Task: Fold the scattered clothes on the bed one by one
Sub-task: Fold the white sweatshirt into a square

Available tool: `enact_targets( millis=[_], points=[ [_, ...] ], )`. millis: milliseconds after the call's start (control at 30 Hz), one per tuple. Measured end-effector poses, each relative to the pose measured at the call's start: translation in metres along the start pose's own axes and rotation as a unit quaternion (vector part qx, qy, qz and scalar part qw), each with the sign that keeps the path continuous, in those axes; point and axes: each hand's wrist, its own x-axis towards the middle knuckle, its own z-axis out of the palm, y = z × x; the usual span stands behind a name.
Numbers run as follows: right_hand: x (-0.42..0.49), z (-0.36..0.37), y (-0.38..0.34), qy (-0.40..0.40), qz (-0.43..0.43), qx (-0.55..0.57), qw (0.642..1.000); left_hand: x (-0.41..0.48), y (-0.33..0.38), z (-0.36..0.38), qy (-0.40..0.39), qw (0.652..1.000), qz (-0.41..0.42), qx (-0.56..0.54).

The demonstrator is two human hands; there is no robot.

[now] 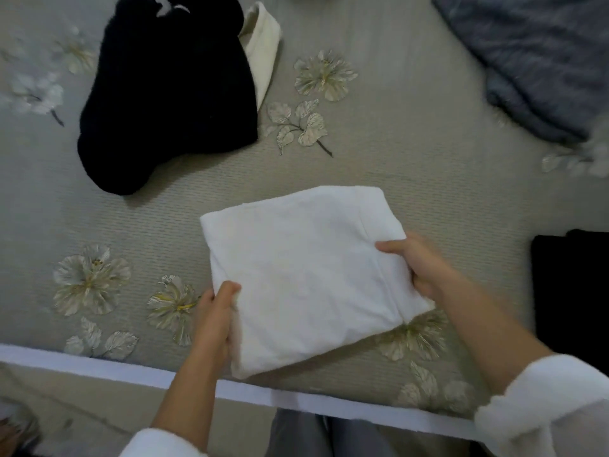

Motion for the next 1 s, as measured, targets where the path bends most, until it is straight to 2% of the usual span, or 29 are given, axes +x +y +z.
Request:
enact_targets(
  millis=[200, 333, 500, 567, 800, 900, 1000],
  points=[
    [-0.078, -0.085, 0.059, 0.108, 0.021, 0.164, 0.98, -0.052, 0.027, 0.058, -0.143, 0.98, 0.03, 0.133],
    [-0.137, -0.136, 0.095, 0.221, 0.02, 0.276, 0.935, -0.089, 0.034, 0.119, -0.253, 0.941, 0.067, 0.212],
    [-0.18, -0.188, 0.138, 0.313, 0.002, 0.391, 0.865, -0.137, 0.039, 0.209, -0.357, 0.868, 0.134, 0.317],
    [-0.188, -0.205, 0.151, 0.341, -0.002, 0.433, 0.834, -0.154, 0.04, 0.248, -0.385, 0.829, 0.168, 0.37],
    [-0.175, -0.252, 0.173, 0.375, 0.023, 0.552, 0.744, -0.224, 0.044, 0.388, -0.447, 0.697, 0.298, 0.474],
    [-0.155, -0.272, 0.17, 0.381, 0.009, 0.601, 0.703, -0.249, 0.051, 0.446, -0.453, 0.664, 0.331, 0.494],
    [-0.137, -0.288, 0.171, 0.399, 0.008, 0.629, 0.668, -0.261, 0.053, 0.486, -0.475, 0.647, 0.338, 0.491]
  ],
)
